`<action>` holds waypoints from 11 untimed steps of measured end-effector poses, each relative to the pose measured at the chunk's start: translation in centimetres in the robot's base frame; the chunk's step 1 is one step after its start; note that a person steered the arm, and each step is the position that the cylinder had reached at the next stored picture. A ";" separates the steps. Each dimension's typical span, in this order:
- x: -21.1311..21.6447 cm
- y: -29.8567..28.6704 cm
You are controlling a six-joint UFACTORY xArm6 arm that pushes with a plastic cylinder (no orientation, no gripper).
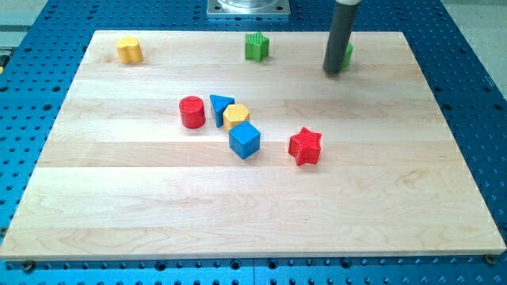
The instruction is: Nudge the green circle parallel to the right of the green star
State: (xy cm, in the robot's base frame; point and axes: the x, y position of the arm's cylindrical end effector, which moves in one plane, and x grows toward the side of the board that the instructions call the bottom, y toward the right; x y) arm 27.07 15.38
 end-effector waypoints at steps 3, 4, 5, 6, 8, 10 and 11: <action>0.2 6.2; -3.0 9.1; -8.0 7.2; -7.7 2.8; -6.2 -3.1; -3.3 -6.5; -2.8 -1.5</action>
